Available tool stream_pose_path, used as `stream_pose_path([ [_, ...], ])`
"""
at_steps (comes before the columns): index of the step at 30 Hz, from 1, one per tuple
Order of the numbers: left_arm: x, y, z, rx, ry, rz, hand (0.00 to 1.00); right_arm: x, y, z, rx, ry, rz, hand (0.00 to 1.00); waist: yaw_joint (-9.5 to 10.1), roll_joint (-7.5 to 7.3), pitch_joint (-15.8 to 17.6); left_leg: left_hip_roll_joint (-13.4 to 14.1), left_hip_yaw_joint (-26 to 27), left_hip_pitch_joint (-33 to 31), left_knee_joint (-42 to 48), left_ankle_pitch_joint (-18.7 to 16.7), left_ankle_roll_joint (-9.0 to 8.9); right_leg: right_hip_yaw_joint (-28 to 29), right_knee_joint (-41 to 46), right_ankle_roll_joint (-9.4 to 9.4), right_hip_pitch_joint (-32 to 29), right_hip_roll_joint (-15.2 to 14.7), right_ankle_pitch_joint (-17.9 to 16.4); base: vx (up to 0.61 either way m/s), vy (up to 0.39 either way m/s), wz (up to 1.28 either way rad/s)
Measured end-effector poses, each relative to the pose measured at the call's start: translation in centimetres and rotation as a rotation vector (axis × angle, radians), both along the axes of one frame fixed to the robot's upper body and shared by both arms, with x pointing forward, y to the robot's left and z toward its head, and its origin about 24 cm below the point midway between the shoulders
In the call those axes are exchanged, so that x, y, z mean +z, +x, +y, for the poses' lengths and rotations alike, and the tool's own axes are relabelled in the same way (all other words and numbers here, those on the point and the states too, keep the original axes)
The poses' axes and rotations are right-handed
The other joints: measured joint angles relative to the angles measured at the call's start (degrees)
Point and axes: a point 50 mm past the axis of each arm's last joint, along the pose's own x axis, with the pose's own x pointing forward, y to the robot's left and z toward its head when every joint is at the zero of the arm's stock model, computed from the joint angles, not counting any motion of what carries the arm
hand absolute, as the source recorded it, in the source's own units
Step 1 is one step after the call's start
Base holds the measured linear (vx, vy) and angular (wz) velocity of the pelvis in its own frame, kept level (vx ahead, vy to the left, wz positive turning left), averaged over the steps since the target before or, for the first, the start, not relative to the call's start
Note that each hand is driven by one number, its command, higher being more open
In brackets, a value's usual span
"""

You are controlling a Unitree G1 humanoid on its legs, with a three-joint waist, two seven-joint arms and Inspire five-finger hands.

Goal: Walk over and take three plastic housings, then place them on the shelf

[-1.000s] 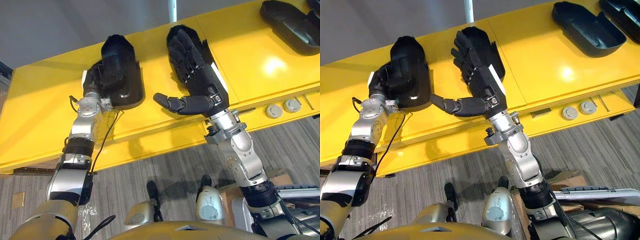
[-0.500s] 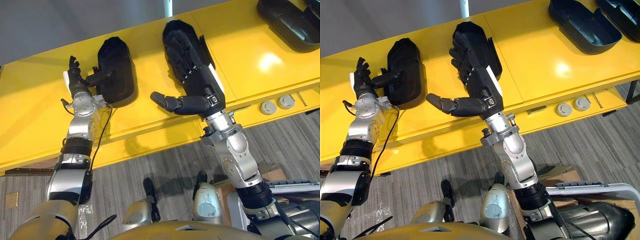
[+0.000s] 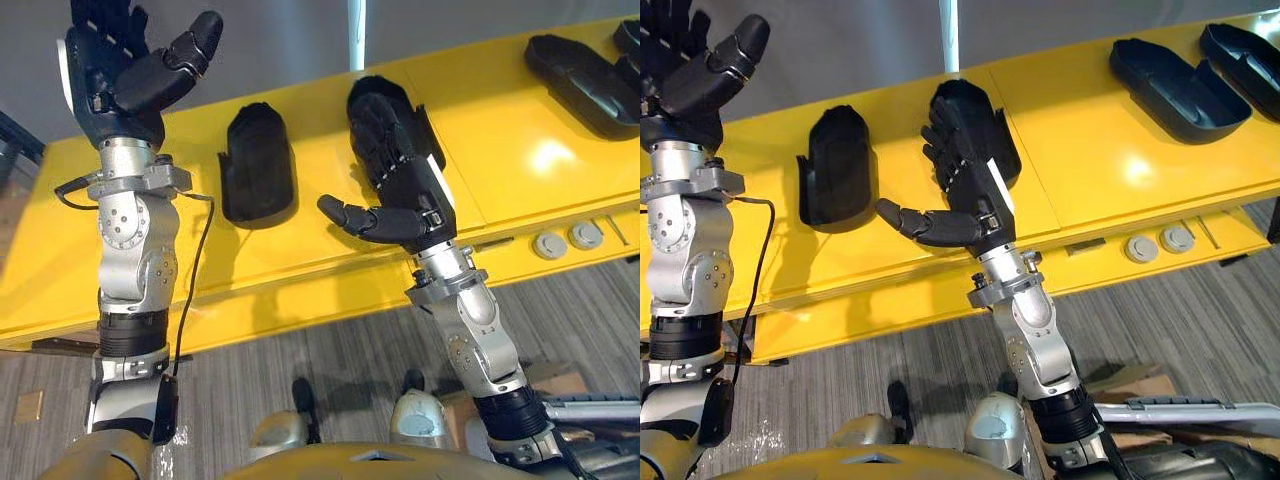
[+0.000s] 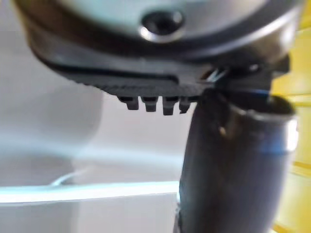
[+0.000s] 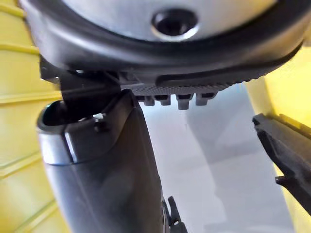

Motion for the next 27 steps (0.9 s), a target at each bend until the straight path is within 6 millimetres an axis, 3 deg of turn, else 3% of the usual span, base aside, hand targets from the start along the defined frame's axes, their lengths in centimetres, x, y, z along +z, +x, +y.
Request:
stream_pose_path([
  [8,-1.3,-0.7,0.9,0.041,0.040,0.033,1.00,-0.8,-0.6,-1.4,-0.173,0.027,0.006,1.00,0.62,-0.72,-3.21,0.97,0.33,1.17,-0.04,-0.52,-0.47,-0.61,-5.12,-0.33,3.46,1.76,2.16,0.02,0.000,-0.01],
  [11,-3.7,-3.5,1.9,0.102,0.036,0.056,1.00,-1.8,-1.3,-3.1,-0.287,0.025,0.026,1.00,0.80,-1.12,-4.57,1.13,0.48,1.95,-0.04,-0.98,-0.85,-0.69,-6.63,-0.31,4.79,2.18,2.50,0.04,-0.003,-0.03],
  [14,-7.1,-7.3,1.8,0.191,-0.004,0.087,1.00,-2.8,-2.2,-6.0,-0.447,0.069,0.070,1.00,1.32,-1.89,-6.53,1.13,-0.03,1.93,-0.06,-1.31,-0.96,-1.54,-7.77,-0.18,5.83,2.30,2.62,0.03,0.003,0.09],
  [17,-9.0,-9.9,1.7,0.244,-0.065,0.106,1.00,-3.2,-3.0,-8.0,-0.565,0.112,0.085,1.00,2.40,-2.72,-7.52,1.22,-0.41,2.01,-0.23,-1.40,-1.00,-2.03,-8.23,-0.12,6.48,2.43,2.66,0.00,0.003,0.08],
  [22,-10.9,-13.3,1.6,0.357,-0.208,0.100,1.00,-4.1,-4.3,-8.1,-0.642,0.158,0.148,1.00,2.69,-3.48,-8.68,1.70,-0.20,2.11,-0.26,-1.66,-1.06,-1.90,-8.25,-0.12,6.50,2.58,2.65,0.00,0.002,-0.01],
  [27,-11.7,-14.0,1.1,0.384,-0.260,0.135,1.00,-5.3,-5.1,-7.9,-0.692,0.185,0.230,1.00,3.48,-3.86,-8.69,2.08,2.08,2.92,-0.26,-2.19,-1.70,0.15,-8.41,-0.13,5.80,3.03,2.71,-0.02,0.011,-0.25],
])
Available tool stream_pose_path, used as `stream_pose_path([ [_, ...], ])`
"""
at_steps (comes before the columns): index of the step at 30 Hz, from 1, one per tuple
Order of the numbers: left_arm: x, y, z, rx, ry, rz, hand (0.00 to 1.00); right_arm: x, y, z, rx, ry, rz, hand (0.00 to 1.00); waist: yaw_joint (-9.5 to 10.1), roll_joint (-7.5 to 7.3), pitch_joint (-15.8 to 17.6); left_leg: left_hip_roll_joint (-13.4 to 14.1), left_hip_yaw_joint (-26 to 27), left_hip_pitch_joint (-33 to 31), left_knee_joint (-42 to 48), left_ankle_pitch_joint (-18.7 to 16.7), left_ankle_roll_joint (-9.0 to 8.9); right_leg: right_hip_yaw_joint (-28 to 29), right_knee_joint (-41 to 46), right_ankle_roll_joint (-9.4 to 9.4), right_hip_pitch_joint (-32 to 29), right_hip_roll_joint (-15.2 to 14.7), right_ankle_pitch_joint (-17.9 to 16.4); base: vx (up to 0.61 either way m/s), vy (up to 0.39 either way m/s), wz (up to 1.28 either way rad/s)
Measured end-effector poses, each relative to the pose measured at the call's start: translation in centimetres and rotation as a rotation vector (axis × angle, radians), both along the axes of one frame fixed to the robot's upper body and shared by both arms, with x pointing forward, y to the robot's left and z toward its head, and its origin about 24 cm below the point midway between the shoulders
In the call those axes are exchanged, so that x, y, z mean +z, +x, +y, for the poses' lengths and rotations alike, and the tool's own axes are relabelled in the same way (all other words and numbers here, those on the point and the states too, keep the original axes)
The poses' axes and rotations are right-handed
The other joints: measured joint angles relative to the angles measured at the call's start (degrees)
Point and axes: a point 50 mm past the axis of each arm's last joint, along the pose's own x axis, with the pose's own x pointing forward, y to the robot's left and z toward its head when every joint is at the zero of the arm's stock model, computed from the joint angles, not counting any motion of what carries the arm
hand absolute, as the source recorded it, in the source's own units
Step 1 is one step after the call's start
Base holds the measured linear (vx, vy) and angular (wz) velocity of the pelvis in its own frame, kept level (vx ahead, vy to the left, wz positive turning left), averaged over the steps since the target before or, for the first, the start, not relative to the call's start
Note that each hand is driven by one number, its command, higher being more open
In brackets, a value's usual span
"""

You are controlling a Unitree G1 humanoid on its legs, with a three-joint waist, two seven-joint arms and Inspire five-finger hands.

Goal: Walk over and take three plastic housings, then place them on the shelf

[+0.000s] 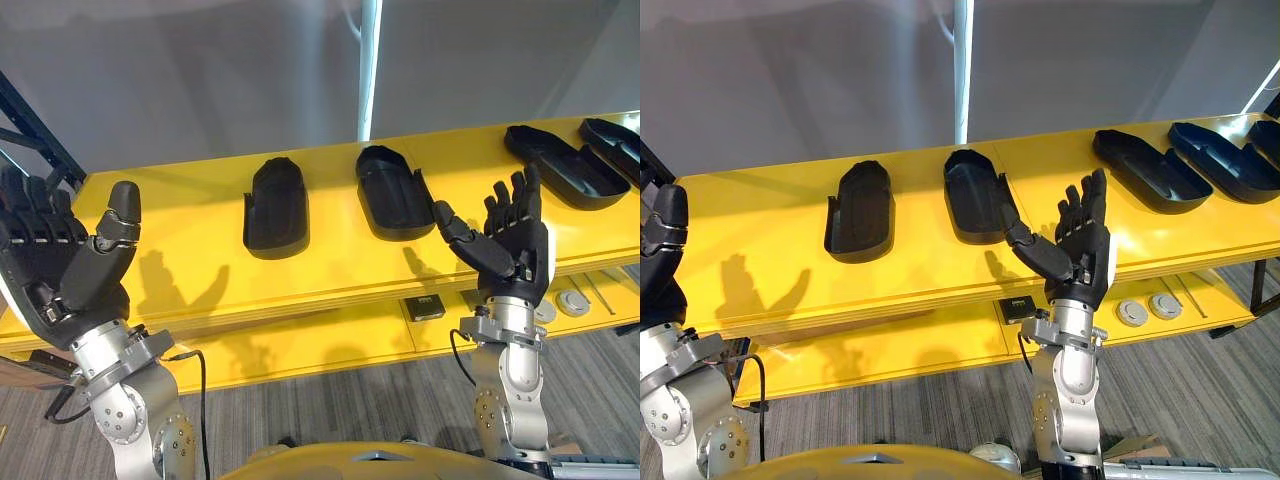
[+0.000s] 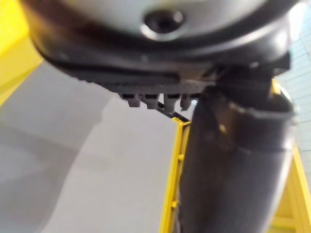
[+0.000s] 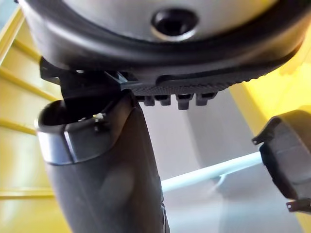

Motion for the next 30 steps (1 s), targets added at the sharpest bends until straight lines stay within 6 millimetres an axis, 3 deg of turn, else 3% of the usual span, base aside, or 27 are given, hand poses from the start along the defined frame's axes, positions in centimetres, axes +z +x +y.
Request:
stream_pose_path([
  [6,0.0,1.1,-1.2,-0.095,0.019,-0.003,1.00,-0.1,0.1,-0.1,-0.065,0.017,0.031,1.00,0.12,-1.77,0.43,1.24,8.61,0.08,0.28,-0.36,-0.47,7.82,-1.27,-1.15,-5.34,2.12,2.70,0.00,0.000,-0.73],
  [10,-0.3,2.9,-2.7,-0.204,0.001,0.001,1.00,-0.3,-0.1,-0.4,-0.120,-0.086,0.067,1.00,-3.00,-2.69,0.72,2.93,14.56,0.85,4.36,-3.36,-1.83,14.06,-2.05,-1.61,-6.89,4.37,4.03,0.03,-0.039,-0.84],
  [14,0.0,4.7,-4.0,-0.302,-0.078,-0.048,1.00,0.6,-1.5,-1.9,-0.168,-0.126,0.045,1.00,-5.32,-2.41,1.85,5.64,19.22,0.29,10.90,-7.96,-2.91,19.78,-2.16,-2.26,-8.88,6.80,4.51,0.00,-0.042,-0.82],
  [16,0.1,5.2,-4.0,-0.297,-0.102,-0.058,1.00,1.4,-1.8,-2.5,-0.175,-0.142,0.012,1.00,-5.69,-2.15,2.12,6.72,17.13,-1.54,14.86,-10.81,-2.04,22.96,-2.20,-2.98,-10.93,8.24,5.07,-0.03,-0.058,-0.95],
  [18,0.0,5.3,-3.8,-0.256,-0.141,-0.053,1.00,2.3,-1.2,-2.6,-0.111,-0.129,-0.037,1.00,-5.49,-1.78,3.20,7.55,5.81,-4.75,21.98,-15.24,1.92,28.17,-2.20,-4.36,-12.55,10.59,5.51,-0.04,-0.048,-1.19],
  [20,-0.2,5.3,-3.9,-0.237,-0.175,-0.039,1.00,2.7,-0.8,-2.4,-0.050,-0.083,-0.072,1.00,-4.84,-0.48,4.15,7.52,-3.33,-6.20,27.08,-17.91,2.84,30.51,-2.21,-5.44,-12.55,11.87,5.00,-0.04,0.051,-0.88],
  [23,-0.4,5.2,-3.8,-0.220,-0.196,-0.032,1.00,3.2,0.5,-1.0,0.072,0.031,-0.148,1.00,-3.27,1.09,4.79,5.94,-10.24,-8.40,32.14,-18.61,2.41,30.74,-2.19,-5.73,-13.67,11.51,5.14,-0.05,0.134,-0.65],
  [26,-0.6,5.1,-4.1,-0.226,-0.226,-0.037,1.00,2.5,1.7,1.4,0.178,0.066,-0.138,1.00,-1.15,1.50,4.76,4.71,-11.83,-8.00,31.43,-18.62,2.38,30.39,-2.18,-4.75,-13.94,10.66,6.63,0.00,0.124,-0.13],
  [30,-0.2,5.2,-4.6,-0.327,-0.254,-0.098,1.00,1.3,2.2,3.2,0.212,0.003,-0.059,1.00,-0.19,2.02,4.95,3.96,-14.06,-7.99,28.75,-19.06,1.64,28.54,1.35,-3.97,-16.67,10.38,7.19,0.00,0.134,0.17],
])
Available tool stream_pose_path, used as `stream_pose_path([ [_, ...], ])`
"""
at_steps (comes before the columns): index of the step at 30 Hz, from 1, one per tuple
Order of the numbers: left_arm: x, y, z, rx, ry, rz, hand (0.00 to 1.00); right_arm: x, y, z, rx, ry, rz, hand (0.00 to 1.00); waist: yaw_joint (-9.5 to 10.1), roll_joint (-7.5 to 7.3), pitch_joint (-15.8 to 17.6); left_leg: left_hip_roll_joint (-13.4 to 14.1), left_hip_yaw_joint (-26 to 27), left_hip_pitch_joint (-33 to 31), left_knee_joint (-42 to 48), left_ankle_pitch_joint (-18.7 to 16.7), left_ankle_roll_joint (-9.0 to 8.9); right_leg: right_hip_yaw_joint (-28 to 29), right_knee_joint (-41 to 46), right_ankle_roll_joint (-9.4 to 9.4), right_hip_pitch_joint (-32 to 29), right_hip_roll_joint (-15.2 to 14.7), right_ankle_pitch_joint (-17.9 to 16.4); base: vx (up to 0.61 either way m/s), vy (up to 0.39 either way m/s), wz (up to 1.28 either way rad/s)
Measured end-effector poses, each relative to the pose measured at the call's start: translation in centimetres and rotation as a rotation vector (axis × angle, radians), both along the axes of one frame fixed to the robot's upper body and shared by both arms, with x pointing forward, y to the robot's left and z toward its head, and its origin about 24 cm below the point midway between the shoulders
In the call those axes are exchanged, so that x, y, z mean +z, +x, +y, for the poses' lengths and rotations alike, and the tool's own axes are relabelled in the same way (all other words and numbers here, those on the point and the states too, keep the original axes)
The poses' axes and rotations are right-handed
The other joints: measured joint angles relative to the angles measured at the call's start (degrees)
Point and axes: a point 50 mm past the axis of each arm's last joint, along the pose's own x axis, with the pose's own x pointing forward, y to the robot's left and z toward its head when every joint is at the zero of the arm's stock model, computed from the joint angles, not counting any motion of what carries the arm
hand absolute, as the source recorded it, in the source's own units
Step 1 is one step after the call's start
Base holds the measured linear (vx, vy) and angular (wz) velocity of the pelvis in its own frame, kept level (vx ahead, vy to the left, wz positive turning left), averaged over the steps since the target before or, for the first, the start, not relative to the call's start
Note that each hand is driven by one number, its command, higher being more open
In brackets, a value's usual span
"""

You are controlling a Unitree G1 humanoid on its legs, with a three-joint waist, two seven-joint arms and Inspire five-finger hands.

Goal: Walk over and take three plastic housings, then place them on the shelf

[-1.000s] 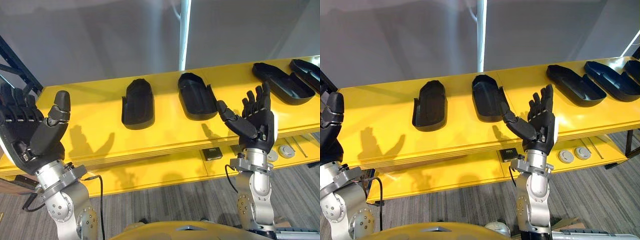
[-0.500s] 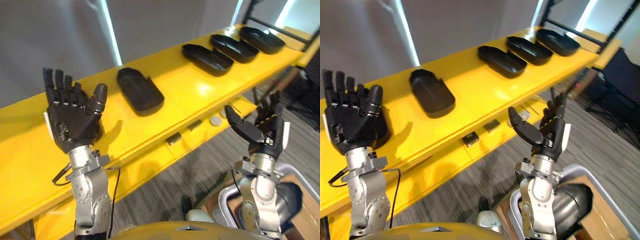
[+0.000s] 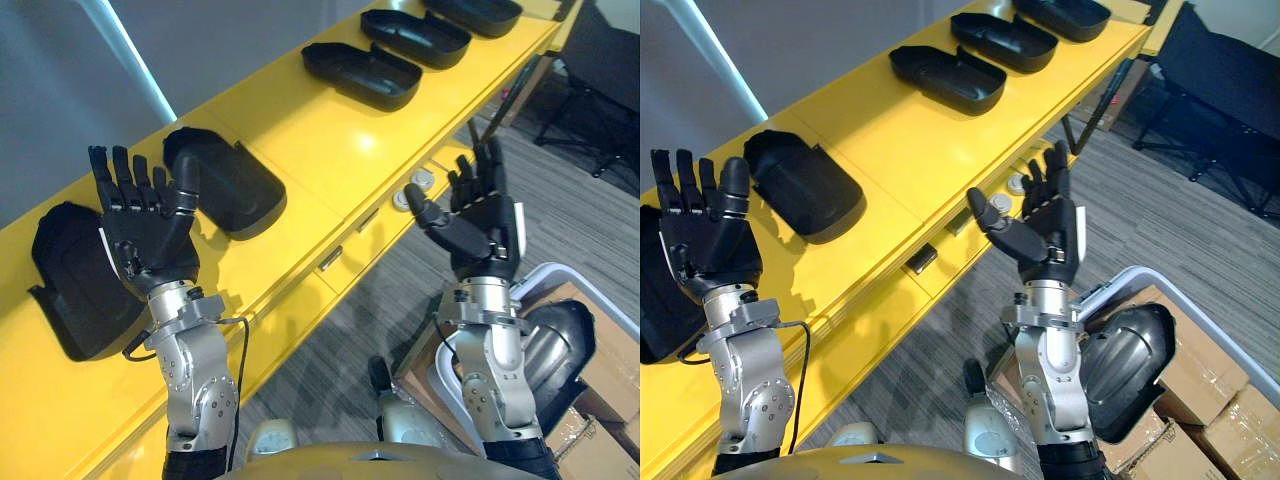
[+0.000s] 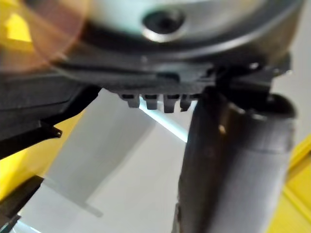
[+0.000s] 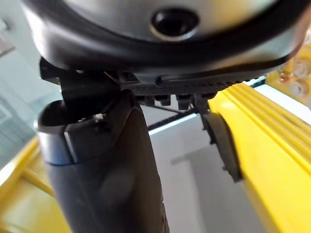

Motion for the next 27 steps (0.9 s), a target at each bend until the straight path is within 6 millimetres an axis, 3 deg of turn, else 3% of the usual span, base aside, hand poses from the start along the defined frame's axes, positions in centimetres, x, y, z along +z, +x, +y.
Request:
stream_pose_path([
  [3,-0.1,0.0,-1.3,-0.084,0.023,-0.016,1.00,-2.3,-1.6,-0.5,-0.080,0.055,0.111,1.00,0.10,-0.12,0.92,-1.19,0.51,2.37,1.02,-1.33,0.21,2.26,4.32,0.00,-0.36,-0.04,0.00,-0.07,0.156,-0.38],
  [5,0.1,0.1,-2.5,-0.162,0.053,-0.040,1.00,-4.1,-3.8,-1.3,-0.143,0.084,0.203,1.00,-0.48,-0.47,1.59,-1.89,3.27,6.52,-0.64,-3.87,0.41,2.79,5.33,0.02,0.53,-0.03,-0.01,-0.15,0.168,-0.78],
  [6,0.2,0.2,-3.0,-0.202,0.078,-0.047,1.00,-4.8,-4.9,-1.7,-0.163,0.110,0.236,1.00,-1.36,-2.02,3.09,-3.62,5.61,8.81,-1.93,-4.37,0.18,1.83,6.12,0.75,0.62,-0.92,0.56,-0.30,0.115,-0.94],
  [7,0.1,0.2,-3.3,-0.229,0.099,-0.040,1.00,-5.1,-6.0,-2.3,-0.170,0.111,0.253,1.00,-2.58,-3.67,3.91,-5.37,7.45,9.24,-2.39,-5.10,1.69,-1.13,5.26,1.09,0.22,-2.88,1.53,-0.35,0.081,-0.92],
  [8,0.1,0.2,-3.5,-0.246,0.108,-0.035,1.00,-5.1,-6.4,-2.5,-0.164,0.118,0.252,1.00,-3.13,-4.34,3.98,-6.38,8.77,9.12,-2.87,-5.66,2.73,-2.87,4.15,-0.04,0.01,-4.16,-0.30,-0.49,0.098,-1.03],
  [9,-0.4,0.5,-4.0,-0.274,0.104,-0.002,1.00,-4.8,-6.4,-3.2,-0.163,0.148,0.224,1.00,-3.76,-3.69,4.56,-7.00,11.89,7.68,-3.36,-4.50,4.36,-8.97,4.68,-1.14,-2.55,-6.80,-5.62,-0.40,0.080,-0.91],
  [11,-0.7,0.6,-4.3,-0.298,0.110,0.026,1.00,-4.3,-5.7,-2.8,-0.134,0.187,0.178,1.00,-3.66,-3.24,4.60,-6.69,14.60,6.26,-5.33,-1.89,4.97,-14.89,13.49,-2.32,-6.40,-8.29,-6.51,-0.40,0.068,-0.82],
  [12,-0.9,0.7,-4.5,-0.312,0.111,0.040,1.00,-3.6,-4.5,-1.5,-0.078,0.194,0.119,1.00,-2.35,-3.09,4.51,-5.81,16.37,5.83,-8.58,1.36,4.94,-20.84,23.34,-5.26,-6.59,-10.15,-8.76,-0.32,0.011,-0.60],
  [14,-1.1,0.7,-4.6,-0.333,0.121,0.036,1.00,-2.7,-2.2,0.8,0.009,0.154,0.044,1.00,-0.55,-2.38,4.32,-3.01,17.74,4.76,-10.59,4.29,3.92,-25.87,32.18,-7.41,-4.31,-13.37,-12.71,-0.20,-0.062,-0.50],
  [16,-1.6,0.8,-4.7,-0.356,0.131,0.043,1.00,-2.4,-0.4,3.1,0.095,0.111,0.032,1.00,1.78,-2.11,4.06,0.01,18.40,3.07,-11.26,6.75,2.41,-27.97,35.46,-7.00,0.24,-18.09,-14.40,-0.15,-0.214,-0.42],
  [19,-3.2,0.5,-4.4,-0.372,0.075,0.096,1.00,-2.3,0.1,6.2,0.198,0.050,0.033,1.00,4.12,-4.09,2.85,3.57,19.71,-0.73,-11.09,9.94,-0.94,-27.68,30.56,-4.76,6.54,-25.40,-12.49,-0.10,-0.437,-0.46],
  [21,-4.1,0.1,-3.8,-0.356,0.062,0.145,1.00,-2.9,-0.3,6.9,0.217,0.032,0.076,1.00,4.14,-6.21,1.60,5.80,21.37,-3.24,-9.48,11.34,-3.33,-27.13,19.81,-4.84,9.65,-25.07,-1.03,-0.08,-0.567,-0.62],
  [22,-4.9,0.1,-3.8,-0.370,0.057,0.185,1.00,-3.6,-0.6,6.6,0.198,0.038,0.127,1.00,4.00,-6.13,0.88,8.42,21.61,-3.60,-9.23,12.69,-5.02,-27.94,17.99,1.38,10.99,-22.50,-6.04,-0.09,-0.624,-0.52],
  [23,-5.7,0.1,-4.6,-0.404,0.020,0.232,1.00,-5.1,-1.4,5.0,0.149,0.010,0.206,1.00,3.12,-3.95,-0.06,11.66,21.54,-2.84,-10.83,14.82,-6.04,-28.68,22.25,5.14,9.10,-20.26,-8.76,-0.10,-0.693,-0.49],
  [24,-5.9,0.1,-5.1,-0.415,0.002,0.240,1.00,-5.5,-1.7,4.2,0.131,-0.010,0.235,1.00,2.44,-2.70,0.19,13.45,21.96,-1.99,-11.53,16.33,-6.25,-28.34,28.33,5.42,5.82,-20.04,-9.62,-0.08,-0.372,-0.54],
  [25,-6.0,0.1,-5.2,-0.420,-0.004,0.254,1.00,-6.5,-2.5,3.4,0.113,-0.025,0.291,1.00,1.51,-2.63,-0.20,14.87,23.48,-0.47,-12.76,19.41,-6.76,-28.73,24.04,7.23,3.46,-18.76,-13.77,-0.11,-0.524,-0.69],
  [26,-5.9,0.1,-5.2,-0.425,0.004,0.258,1.00,-7.3,-3.5,2.5,0.099,-0.036,0.333,1.00,0.72,-4.54,-1.55,15.08,24.92,-0.06,-12.42,20.41,-6.60,-29.79,19.67,7.31,4.38,-18.15,-16.36,-0.08,-0.437,-0.72],
  [27,-6.1,0.2,-5.5,-0.427,-0.018,0.264,1.00,-7.4,-3.7,1.6,0.085,-0.058,0.340,1.00,0.15,-2.99,-1.50,16.64,24.47,-0.24,-11.90,20.65,-6.25,-29.37,19.31,6.86,4.37,-16.42,-17.10,-0.06,-0.440,-0.63],
])
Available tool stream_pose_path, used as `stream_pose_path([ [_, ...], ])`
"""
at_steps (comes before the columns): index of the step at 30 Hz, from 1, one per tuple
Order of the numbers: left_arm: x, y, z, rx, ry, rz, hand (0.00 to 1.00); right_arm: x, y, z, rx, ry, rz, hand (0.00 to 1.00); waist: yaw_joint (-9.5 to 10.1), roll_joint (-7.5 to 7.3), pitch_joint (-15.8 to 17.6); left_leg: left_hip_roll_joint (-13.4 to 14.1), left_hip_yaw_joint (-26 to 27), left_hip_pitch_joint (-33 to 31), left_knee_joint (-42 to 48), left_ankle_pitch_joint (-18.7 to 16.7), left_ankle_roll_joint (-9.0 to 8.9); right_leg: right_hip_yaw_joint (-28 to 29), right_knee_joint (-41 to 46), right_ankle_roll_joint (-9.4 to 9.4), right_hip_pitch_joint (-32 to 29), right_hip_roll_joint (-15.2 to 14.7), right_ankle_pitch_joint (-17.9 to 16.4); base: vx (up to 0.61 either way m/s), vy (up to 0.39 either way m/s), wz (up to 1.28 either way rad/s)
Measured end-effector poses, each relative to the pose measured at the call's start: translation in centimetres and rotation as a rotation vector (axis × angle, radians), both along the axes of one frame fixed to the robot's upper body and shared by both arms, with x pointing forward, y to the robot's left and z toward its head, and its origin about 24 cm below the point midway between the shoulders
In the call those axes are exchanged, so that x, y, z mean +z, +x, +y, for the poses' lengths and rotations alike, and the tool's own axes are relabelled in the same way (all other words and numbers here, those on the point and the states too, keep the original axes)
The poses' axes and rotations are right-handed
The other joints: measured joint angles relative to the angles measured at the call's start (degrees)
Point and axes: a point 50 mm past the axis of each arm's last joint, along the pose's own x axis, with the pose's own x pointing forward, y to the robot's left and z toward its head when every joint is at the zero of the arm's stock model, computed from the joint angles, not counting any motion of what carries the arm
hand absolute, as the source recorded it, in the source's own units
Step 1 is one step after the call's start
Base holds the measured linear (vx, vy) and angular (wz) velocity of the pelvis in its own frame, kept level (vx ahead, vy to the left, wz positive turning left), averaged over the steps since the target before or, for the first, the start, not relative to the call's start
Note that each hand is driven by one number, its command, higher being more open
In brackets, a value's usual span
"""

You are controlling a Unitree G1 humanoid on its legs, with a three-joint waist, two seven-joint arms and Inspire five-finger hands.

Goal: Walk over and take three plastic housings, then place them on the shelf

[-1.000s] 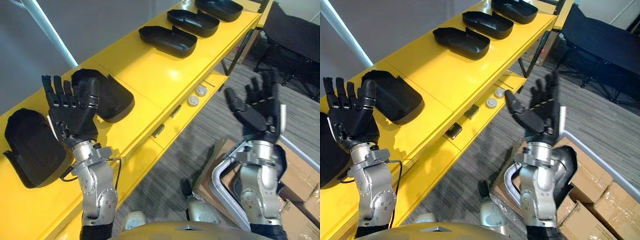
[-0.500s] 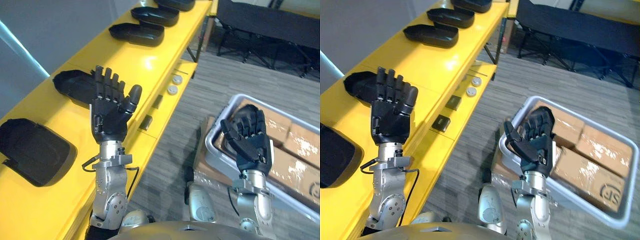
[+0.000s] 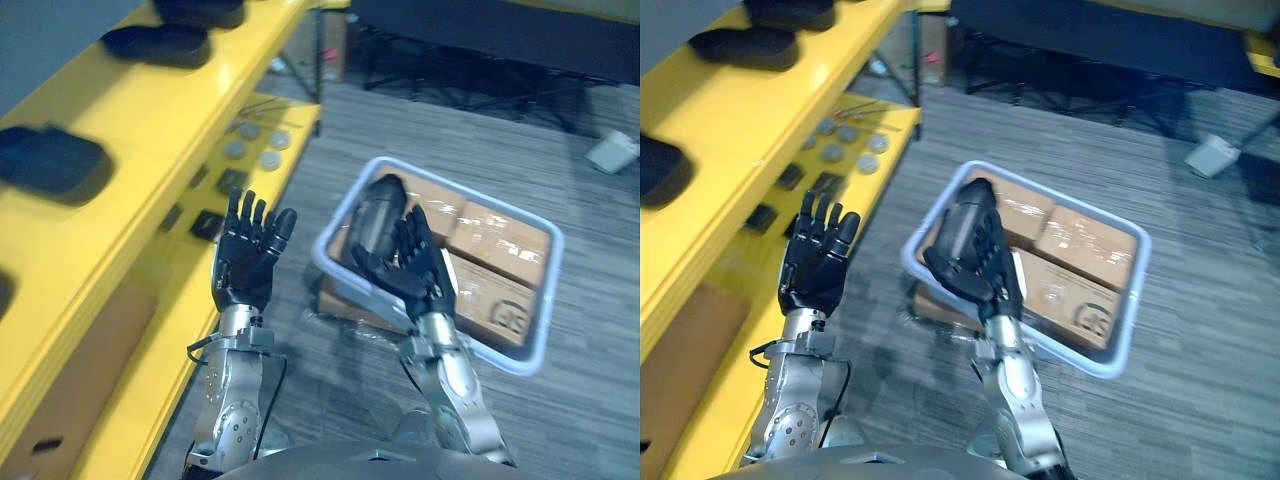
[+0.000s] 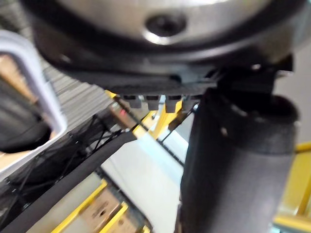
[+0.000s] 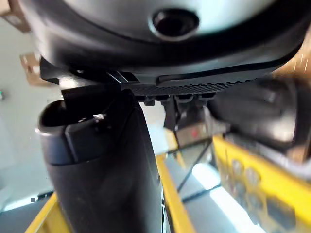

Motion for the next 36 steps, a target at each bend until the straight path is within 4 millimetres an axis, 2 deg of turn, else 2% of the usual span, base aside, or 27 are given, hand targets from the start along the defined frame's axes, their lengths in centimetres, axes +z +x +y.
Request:
stream_pose_path([
  [1,-0.4,0.0,-1.1,-0.035,-0.040,0.030,1.00,-0.3,-0.5,-1.7,-0.041,-0.041,0.021,1.00,-1.17,0.97,0.22,-1.09,-2.59,-0.50,-0.11,-2.08,-1.91,1.06,-1.39,-0.91,-0.19,0.93,0.55,-0.02,-0.210,-0.67],
  [2,-0.3,-0.2,-2.0,-0.082,-0.053,0.033,1.00,-0.5,-0.9,-2.9,-0.076,-0.065,0.036,1.00,-1.19,1.22,0.10,-4.72,-4.06,-0.31,-0.79,-3.64,-1.16,2.40,-2.98,-1.71,-0.50,1.36,1.36,-0.02,-0.137,-0.65],
  [3,-0.3,-0.3,-2.4,-0.102,-0.055,0.030,1.00,-0.5,-1.2,-3.2,-0.087,-0.071,0.041,1.00,-1.18,1.22,0.10,-5.93,-3.89,-0.11,-1.18,-4.46,0.04,2.92,-3.97,-1.95,-0.32,1.77,1.87,0.01,-0.099,-0.67],
  [4,-0.4,-0.5,-2.9,-0.131,-0.058,0.025,1.00,-0.6,-1.5,-3.5,-0.093,-0.064,0.047,1.00,-1.14,1.09,0.02,-7.15,-4.13,0.18,-1.87,-5.77,2.30,3.68,-5.52,-2.27,-0.09,2.55,2.68,0.02,-0.077,-0.43],
  [6,-0.5,-0.7,-2.9,-0.141,-0.057,0.024,1.00,-0.3,-1.5,-3.3,-0.075,-0.055,0.035,1.00,-1.12,1.18,-0.12,-8.09,-4.68,0.35,-3.41,-6.80,3.91,4.42,-8.06,-2.34,-0.36,3.58,4.64,-0.01,-0.035,-0.37],
  [7,-0.5,-0.7,-2.8,-0.138,-0.054,0.026,1.00,-0.1,-1.4,-3.0,-0.066,-0.051,0.025,1.00,-0.89,1.51,-0.34,-8.51,-4.85,0.41,-4.44,-7.04,3.55,4.95,-8.79,-2.16,-0.95,3.96,5.54,-0.04,0.029,-0.28],
  [8,-0.7,-0.7,-2.5,-0.130,-0.044,0.031,1.00,0.1,-1.2,-2.6,-0.051,-0.052,0.013,1.00,-0.81,1.12,-0.21,-9.44,-4.68,0.35,-5.14,-7.25,2.28,5.70,-8.84,-1.68,-1.87,3.43,6.33,-0.05,0.090,-0.21],
  [9,-1.1,-0.9,-1.8,-0.114,-0.022,0.048,1.00,0.1,-1.1,-1.9,-0.044,-0.062,0.016,1.00,-0.22,-0.08,-0.12,-10.91,-4.41,0.42,-5.09,-7.15,1.47,6.52,-9.56,-1.14,-2.07,2.25,7.49,-0.14,0.282,-0.06],
  [10,-1.1,-0.9,0.3,-0.057,0.074,0.044,1.00,0.1,-0.3,-0.3,-0.070,-0.023,0.018,1.00,2.18,-2.54,-0.73,-14.61,-5.10,-1.33,-4.44,-8.14,1.42,5.03,-16.62,-0.06,-0.19,-0.61,12.75,-0.13,0.271,0.14],
  [13,-1.2,-0.9,0.6,-0.044,0.076,0.046,1.00,-0.1,0.1,-0.3,-0.084,-0.037,0.028,1.00,2.20,-2.54,-0.73,-14.93,-6.50,-2.07,-3.94,-8.17,1.29,3.53,-17.58,0.24,0.76,-0.91,13.09,-0.03,0.077,0.26],
  [15,-0.9,-0.8,0.2,-0.061,0.077,0.028,1.00,-0.5,0.3,-0.6,-0.109,-0.046,0.053,1.00,1.82,-2.59,-0.68,-14.87,-8.63,-5.40,-2.84,-8.12,1.07,1.99,-17.70,0.10,-0.60,-0.89,13.23,0.02,-0.010,0.29],
  [21,-0.8,-0.8,0.5,-0.043,0.109,0.022,1.00,-1.5,0.4,0.3,-0.067,-0.056,0.091,1.00,2.08,-2.89,-0.42,-14.88,-10.10,-5.84,-2.84,-8.15,1.11,0.30,-17.75,0.04,0.33,-0.89,13.31,0.02,0.006,0.12],
  [24,-0.6,-0.6,0.4,-0.040,0.113,0.016,1.00,-2.9,2.6,1.2,-0.054,-0.189,0.155,1.00,2.57,-3.63,1.08,-14.89,-11.41,-5.97,-2.19,-8.16,1.13,-1.00,-17.83,-0.14,1.44,-0.89,13.49,-0.01,0.010,0.18],
  [26,-0.5,-0.5,0.0,-0.051,0.109,0.012,1.00,-2.8,4.1,1.3,-0.113,-0.208,0.175,1.00,3.83,-3.17,2.93,-15.06,-12.27,-6.52,-1.92,-8.24,1.24,-1.80,-18.40,-0.56,1.79,-0.89,14.36,-0.07,0.024,0.15],
  [28,-0.5,-0.5,-0.1,-0.055,0.107,0.016,1.00,-2.5,5.5,1.0,-0.152,-0.228,0.184,1.00,4.49,-2.91,3.45,-15.73,-13.70,-7.99,-1.84,-8.22,1.53,-3.07,-19.60,-0.41,1.77,-1.06,15.02,-0.04,0.022,0.19],
  [31,-0.5,-0.5,-0.1,-0.052,0.107,0.019,1.00,-2.0,8.5,-0.6,-0.235,-0.275,0.212,1.00,5.47,-2.17,5.13,-15.99,-15.51,-9.17,-0.90,-8.02,1.47,-4.49,-19.67,-0.31,2.17,-1.16,15.11,-0.02,0.013,0.24],
  [33,-0.4,-0.3,-0.1,-0.059,0.110,0.016,1.00,-0.7,11.5,-3.1,-0.327,-0.316,0.224,1.00,5.99,-1.49,6.97,-16.37,-17.16,-10.08,-0.54,-7.49,1.79,-5.79,-19.67,-0.30,2.65,-1.40,15.12,-0.02,0.019,0.34],
  [34,-0.4,-0.3,-0.2,-0.067,0.111,0.017,1.00,-0.2,12.1,-3.9,-0.354,-0.319,0.220,1.00,6.55,-1.19,7.56,-16.47,-17.35,-10.10,-0.53,-7.42,1.81,-5.93,-19.65,-0.30,2.76,-1.47,15.12,-0.03,0.025,0.24],
  [35,-0.5,-0.1,-0.6,-0.084,0.112,0.020,1.00,1.2,13.3,-5.9,-0.416,-0.320,0.202,1.00,7.56,-0.47,8.51,-16.88,-17.83,-10.57,-0.51,-7.20,2.02,-6.33,-19.58,-0.30,2.76,-1.79,15.12,-0.03,0.026,0.20],
  [36,-0.5,-0.1,-0.6,-0.088,0.113,0.019,1.00,1.8,13.8,-6.5,-0.437,-0.325,0.191,1.00,7.59,-0.17,8.78,-17.04,-18.25,-11.01,-0.42,-7.10,2.07,-6.78,-19.52,-0.30,2.73,-1.91,15.12,-0.03,0.028,0.29],
])
